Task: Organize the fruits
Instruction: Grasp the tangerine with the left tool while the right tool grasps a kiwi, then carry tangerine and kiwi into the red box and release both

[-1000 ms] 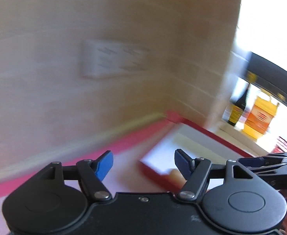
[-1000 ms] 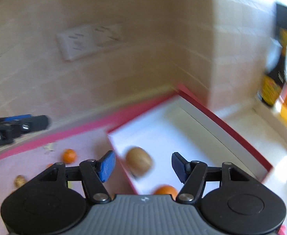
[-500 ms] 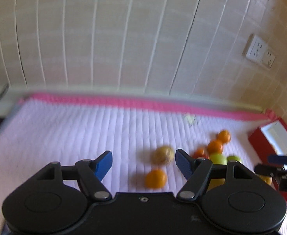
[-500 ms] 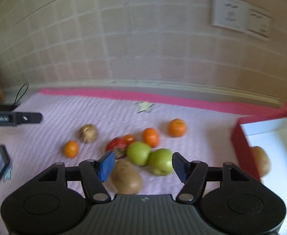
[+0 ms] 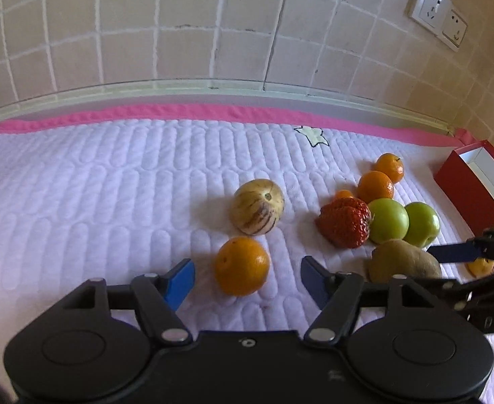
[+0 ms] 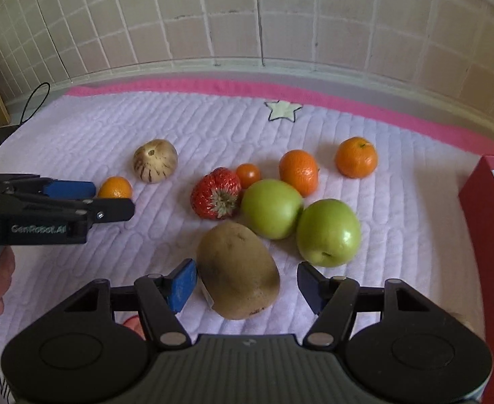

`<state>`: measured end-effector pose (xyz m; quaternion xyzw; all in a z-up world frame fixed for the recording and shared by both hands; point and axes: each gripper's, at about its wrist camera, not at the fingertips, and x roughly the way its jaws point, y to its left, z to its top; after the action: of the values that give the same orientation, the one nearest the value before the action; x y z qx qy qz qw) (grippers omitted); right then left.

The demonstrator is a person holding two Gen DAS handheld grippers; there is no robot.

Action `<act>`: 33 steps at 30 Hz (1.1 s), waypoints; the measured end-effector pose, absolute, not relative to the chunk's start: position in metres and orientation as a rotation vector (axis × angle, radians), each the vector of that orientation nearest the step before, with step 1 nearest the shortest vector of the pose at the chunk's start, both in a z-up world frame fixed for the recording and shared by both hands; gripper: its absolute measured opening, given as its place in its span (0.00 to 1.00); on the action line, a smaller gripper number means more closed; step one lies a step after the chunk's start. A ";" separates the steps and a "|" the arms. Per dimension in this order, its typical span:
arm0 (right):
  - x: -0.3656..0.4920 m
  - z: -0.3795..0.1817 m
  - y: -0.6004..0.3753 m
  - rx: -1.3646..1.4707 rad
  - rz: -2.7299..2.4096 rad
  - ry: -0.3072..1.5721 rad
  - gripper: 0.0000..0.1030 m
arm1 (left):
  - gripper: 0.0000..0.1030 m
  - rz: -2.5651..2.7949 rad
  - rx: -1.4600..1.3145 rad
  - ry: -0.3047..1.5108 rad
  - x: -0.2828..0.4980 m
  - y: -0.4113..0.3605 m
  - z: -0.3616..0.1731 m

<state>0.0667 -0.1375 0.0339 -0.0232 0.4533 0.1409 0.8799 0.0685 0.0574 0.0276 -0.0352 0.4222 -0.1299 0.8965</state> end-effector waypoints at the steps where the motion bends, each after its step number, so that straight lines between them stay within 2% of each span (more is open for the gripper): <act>1: 0.070 0.031 -0.136 -0.049 0.297 0.949 0.66 | 0.66 -0.267 -0.071 0.883 0.072 0.056 0.025; 2: 0.072 0.029 -0.134 -0.052 0.299 0.952 0.65 | 0.63 -0.261 -0.065 0.894 0.075 0.054 0.022; 4: 0.075 0.027 -0.131 -0.050 0.306 0.953 0.61 | 0.46 -0.256 -0.052 0.909 0.078 0.050 0.018; 5: 0.076 0.026 -0.130 -0.047 0.311 0.957 0.60 | 0.41 -0.246 -0.035 0.906 0.077 0.048 0.017; 13: 0.076 0.025 -0.131 -0.030 0.311 0.947 0.56 | 0.40 -0.259 -0.039 0.884 0.068 0.052 0.026; 20: 0.052 0.063 -0.151 0.030 0.289 0.854 0.56 | 0.40 -0.330 0.016 0.764 0.050 0.032 0.076; 28: 0.013 0.138 -0.225 0.124 0.111 0.620 0.56 | 0.40 -0.524 0.154 0.543 0.049 -0.049 0.157; 33: -0.012 0.161 -0.287 0.199 -0.042 0.520 0.56 | 0.40 -0.643 0.206 0.455 0.053 -0.119 0.190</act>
<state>-0.0125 -0.2868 0.1612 0.0980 0.2566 -0.0209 0.9613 0.0533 -0.1188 0.1900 0.1001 0.2213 -0.3128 0.9183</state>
